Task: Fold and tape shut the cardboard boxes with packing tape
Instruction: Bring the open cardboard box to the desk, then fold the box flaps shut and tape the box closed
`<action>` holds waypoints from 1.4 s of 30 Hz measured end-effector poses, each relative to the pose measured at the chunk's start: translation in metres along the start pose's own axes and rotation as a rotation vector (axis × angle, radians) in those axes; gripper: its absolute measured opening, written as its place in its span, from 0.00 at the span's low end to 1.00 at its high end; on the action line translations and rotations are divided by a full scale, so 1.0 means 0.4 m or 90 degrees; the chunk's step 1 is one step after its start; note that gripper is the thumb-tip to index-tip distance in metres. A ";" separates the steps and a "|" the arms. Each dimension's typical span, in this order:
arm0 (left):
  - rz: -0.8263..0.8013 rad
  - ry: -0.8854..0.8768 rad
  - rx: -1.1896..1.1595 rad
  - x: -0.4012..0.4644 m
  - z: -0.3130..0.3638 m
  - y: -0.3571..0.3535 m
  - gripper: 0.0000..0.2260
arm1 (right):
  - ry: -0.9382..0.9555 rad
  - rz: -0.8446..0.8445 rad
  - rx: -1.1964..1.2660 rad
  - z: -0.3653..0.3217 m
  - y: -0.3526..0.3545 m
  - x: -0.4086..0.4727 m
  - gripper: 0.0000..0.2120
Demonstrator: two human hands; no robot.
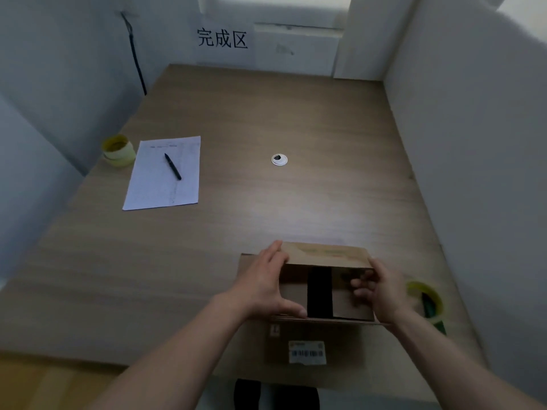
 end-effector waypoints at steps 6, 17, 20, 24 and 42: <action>-0.110 0.034 -0.101 0.000 0.011 -0.003 0.59 | 0.080 0.018 -0.242 -0.003 0.013 0.011 0.12; 0.075 -0.004 0.074 0.037 0.018 -0.012 0.17 | 0.083 -0.023 -0.396 -0.055 0.038 -0.012 0.18; 0.155 0.003 0.072 0.046 0.007 -0.041 0.20 | 0.163 -0.172 -0.463 -0.027 0.031 -0.034 0.28; 0.171 0.032 0.068 0.051 0.001 -0.071 0.26 | 0.328 -0.133 -0.733 0.030 0.014 -0.036 0.30; 0.077 0.020 0.285 0.068 0.001 -0.169 0.26 | 0.385 -0.019 -1.233 -0.016 0.332 0.011 0.16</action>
Point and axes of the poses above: each hand's wrist, its own x-axis towards the middle knuckle, its own y-axis out of the back of the hand, z = x × y, the point moved 4 cm from there along x, towards the middle knuckle, and after that the axes turned 6 degrees about -x, right-handed, at the moved point
